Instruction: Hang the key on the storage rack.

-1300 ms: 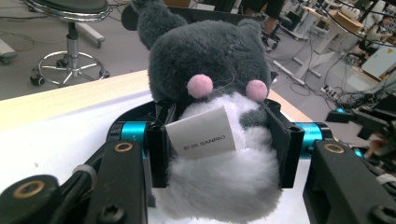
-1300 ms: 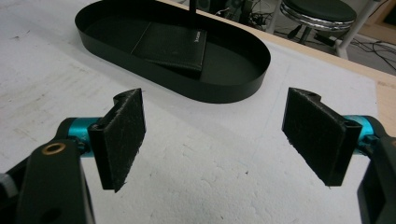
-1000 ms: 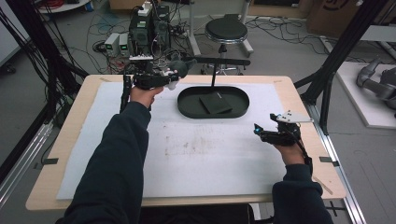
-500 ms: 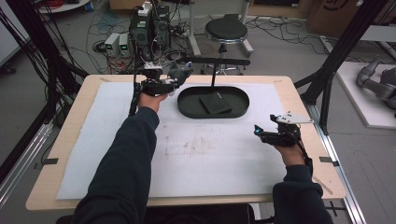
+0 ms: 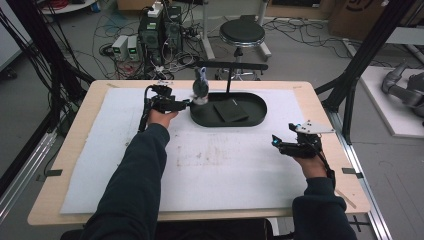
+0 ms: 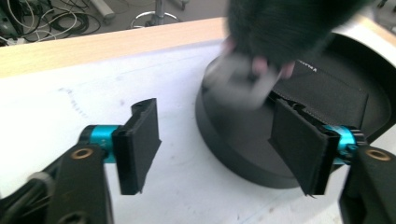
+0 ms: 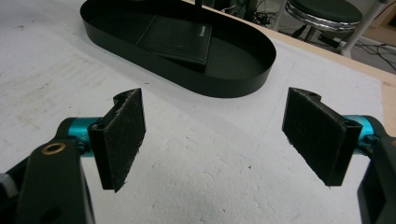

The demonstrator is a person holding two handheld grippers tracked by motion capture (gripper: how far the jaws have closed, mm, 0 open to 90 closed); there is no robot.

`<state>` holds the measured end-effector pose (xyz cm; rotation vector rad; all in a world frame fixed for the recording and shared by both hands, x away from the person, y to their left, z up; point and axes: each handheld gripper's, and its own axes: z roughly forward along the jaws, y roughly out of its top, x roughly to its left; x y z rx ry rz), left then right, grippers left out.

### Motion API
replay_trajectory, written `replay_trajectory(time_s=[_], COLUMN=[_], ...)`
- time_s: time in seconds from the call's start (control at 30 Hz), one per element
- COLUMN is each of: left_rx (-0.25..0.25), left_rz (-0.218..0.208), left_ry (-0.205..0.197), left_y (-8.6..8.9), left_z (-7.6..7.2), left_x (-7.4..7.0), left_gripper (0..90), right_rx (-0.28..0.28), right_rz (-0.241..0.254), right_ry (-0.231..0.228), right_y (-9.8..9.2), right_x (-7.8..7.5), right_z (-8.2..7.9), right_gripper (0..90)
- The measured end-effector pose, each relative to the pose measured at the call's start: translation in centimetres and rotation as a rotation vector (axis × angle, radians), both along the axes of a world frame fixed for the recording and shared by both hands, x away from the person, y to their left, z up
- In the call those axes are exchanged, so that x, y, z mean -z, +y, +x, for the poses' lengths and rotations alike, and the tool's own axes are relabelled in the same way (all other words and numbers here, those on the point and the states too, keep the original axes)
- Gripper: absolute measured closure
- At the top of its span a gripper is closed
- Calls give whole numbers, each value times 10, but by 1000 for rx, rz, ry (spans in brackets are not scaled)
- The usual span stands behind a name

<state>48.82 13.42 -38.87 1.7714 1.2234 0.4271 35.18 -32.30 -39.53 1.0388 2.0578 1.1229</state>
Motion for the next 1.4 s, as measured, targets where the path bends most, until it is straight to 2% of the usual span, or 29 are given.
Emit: replay_trajectory(time_s=[0.17,0.27,0.37,0.47,0.53,0.6,0.67,0.77,0.83,0.93,1.13,1.4], left_rx=[7,1,6,14,25,35,43,32,26,12,-15,-27], left_rz=[-35,-49,-35,-42,-48,-32,-22,-30,-20,-26,-35,-38], left_ry=[-55,-101,-171,-253,-291,-322,-333,-351,-354,-351,-343,-349], left_y=[21,33,44,56,62,68,72,80,85,92,103,107], left_z=[-23,-42,-62,-82,-93,-103,-111,-122,-127,-134,-138,-141], left_x=[-2,-2,-4,-6,-7,-7,-6,-3,0,4,9,11], left_gripper=[282,207,200,200,200,200,202,202,203,203,203,203], right_rx=[-16,-27,-43,-59,-64,-68,-68,-63,-61,-55,-39,-35], right_rz=[-8,-17,-17,-17,-24,-32,-35,-38,-41,-47,-47,-56], right_ry=[-7,-14,-12,-8,-1,0,1,9,12,17,17,22], right_y=[3,3,3,2,1,1,1,1,1,0,1,2], right_x=[0,1,2,4,5,5,4,4,4,4,3,4], right_z=[-1,-1,-2,-1,-2,-2,-3,-4,-4,-5,-8,-8], right_gripper=[219,217,213,212,211,211,211,211,211,211,211,211])
